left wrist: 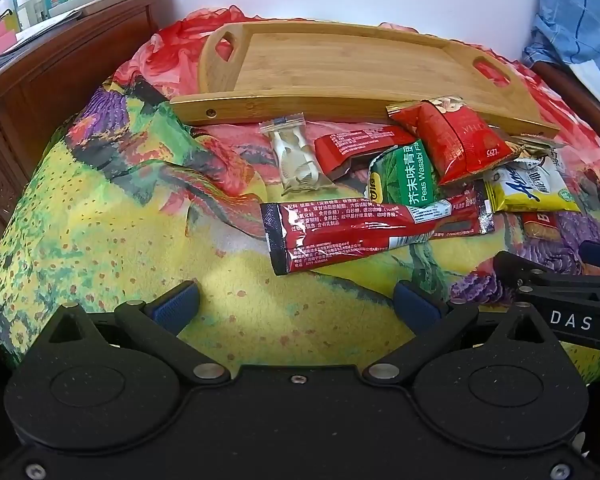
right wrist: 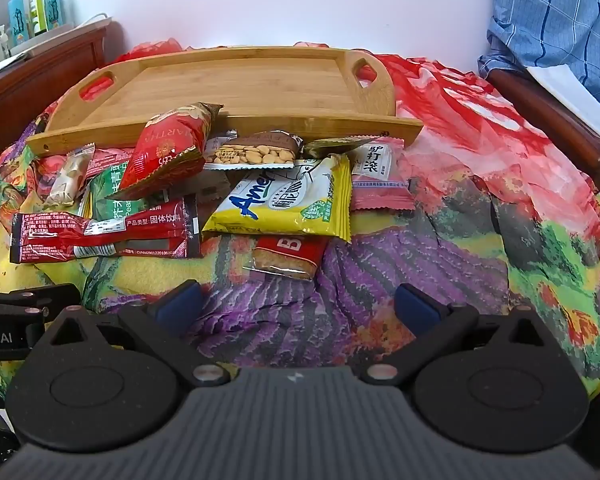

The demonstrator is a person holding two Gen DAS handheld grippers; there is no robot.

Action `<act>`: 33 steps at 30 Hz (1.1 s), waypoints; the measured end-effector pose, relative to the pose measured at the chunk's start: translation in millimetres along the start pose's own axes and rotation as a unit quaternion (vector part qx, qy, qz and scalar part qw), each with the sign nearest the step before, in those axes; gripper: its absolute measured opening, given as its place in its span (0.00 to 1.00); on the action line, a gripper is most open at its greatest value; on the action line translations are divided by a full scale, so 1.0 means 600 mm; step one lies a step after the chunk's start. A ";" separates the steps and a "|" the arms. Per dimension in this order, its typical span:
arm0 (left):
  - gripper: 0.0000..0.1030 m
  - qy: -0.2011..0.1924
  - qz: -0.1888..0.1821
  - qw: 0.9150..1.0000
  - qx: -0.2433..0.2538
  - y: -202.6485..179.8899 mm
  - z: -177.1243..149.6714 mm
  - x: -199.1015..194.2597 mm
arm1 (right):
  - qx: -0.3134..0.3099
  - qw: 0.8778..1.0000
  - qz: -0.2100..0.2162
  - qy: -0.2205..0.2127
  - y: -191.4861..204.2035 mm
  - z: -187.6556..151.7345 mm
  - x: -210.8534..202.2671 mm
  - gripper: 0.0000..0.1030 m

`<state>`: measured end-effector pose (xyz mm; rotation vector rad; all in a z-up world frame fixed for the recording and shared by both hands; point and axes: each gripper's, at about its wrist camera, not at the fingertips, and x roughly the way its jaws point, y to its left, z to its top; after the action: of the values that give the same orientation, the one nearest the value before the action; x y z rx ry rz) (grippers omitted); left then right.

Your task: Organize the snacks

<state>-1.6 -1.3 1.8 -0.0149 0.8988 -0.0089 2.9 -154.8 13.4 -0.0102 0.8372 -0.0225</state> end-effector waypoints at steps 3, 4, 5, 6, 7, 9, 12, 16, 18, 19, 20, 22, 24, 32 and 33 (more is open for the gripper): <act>1.00 -0.001 0.000 1.000 0.000 0.001 -0.002 0.000 | 0.000 1.000 0.000 0.001 0.000 0.000 0.000 1.00; 1.00 -0.001 0.000 1.000 0.000 0.001 -0.002 0.001 | 0.000 1.000 0.000 0.001 0.000 0.000 0.000 1.00; 1.00 -0.001 0.000 1.000 0.000 0.002 -0.002 0.001 | 0.000 1.000 0.000 0.001 0.000 0.000 0.000 1.00; 1.00 -0.001 0.000 1.000 0.001 0.001 -0.001 0.002 | 0.000 1.000 0.000 0.001 0.000 -0.001 0.000 1.00; 1.00 -0.001 0.001 1.000 0.001 0.001 -0.001 0.002 | 0.000 1.000 0.000 0.001 0.000 -0.001 0.000 1.00; 1.00 -0.001 0.001 1.000 0.001 0.002 -0.001 0.002 | 0.000 1.000 0.000 0.000 0.000 -0.001 0.000 1.00; 1.00 -0.002 0.001 1.000 0.001 0.002 -0.002 0.002 | 0.000 1.000 -0.001 0.002 0.000 0.001 -0.001 1.00; 1.00 -0.002 0.001 1.000 0.001 0.001 -0.002 0.001 | -0.001 1.000 0.000 0.002 0.000 0.001 0.000 1.00; 1.00 -0.002 0.001 1.000 0.001 0.001 -0.002 0.001 | -0.001 1.000 0.000 0.002 0.000 0.001 0.000 1.00; 1.00 -0.002 0.001 1.000 0.001 0.001 -0.002 0.001 | -0.001 1.000 0.000 0.003 0.000 0.001 0.000 1.00; 1.00 -0.002 0.001 1.000 0.001 0.000 -0.003 0.001 | -0.001 1.000 0.000 0.003 0.000 0.001 0.000 1.00; 1.00 -0.003 0.002 1.000 0.001 0.000 -0.003 0.001 | -0.001 1.000 0.000 0.003 0.001 0.001 0.000 1.00; 1.00 -0.003 0.002 1.000 0.001 0.000 -0.003 0.001 | -0.001 1.000 0.000 0.002 -0.001 -0.001 0.001 1.00; 1.00 -0.004 0.002 1.000 0.001 0.000 -0.004 0.001 | -0.001 1.000 -0.001 0.003 0.000 0.001 0.000 1.00; 1.00 -0.003 0.002 1.000 0.001 0.000 -0.004 0.001 | -0.001 1.000 -0.001 0.003 0.001 0.001 0.000 1.00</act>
<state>-3.0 -1.2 0.0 -0.0107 0.8919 -0.0059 3.1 -154.5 13.9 -0.0119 0.8438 -0.0237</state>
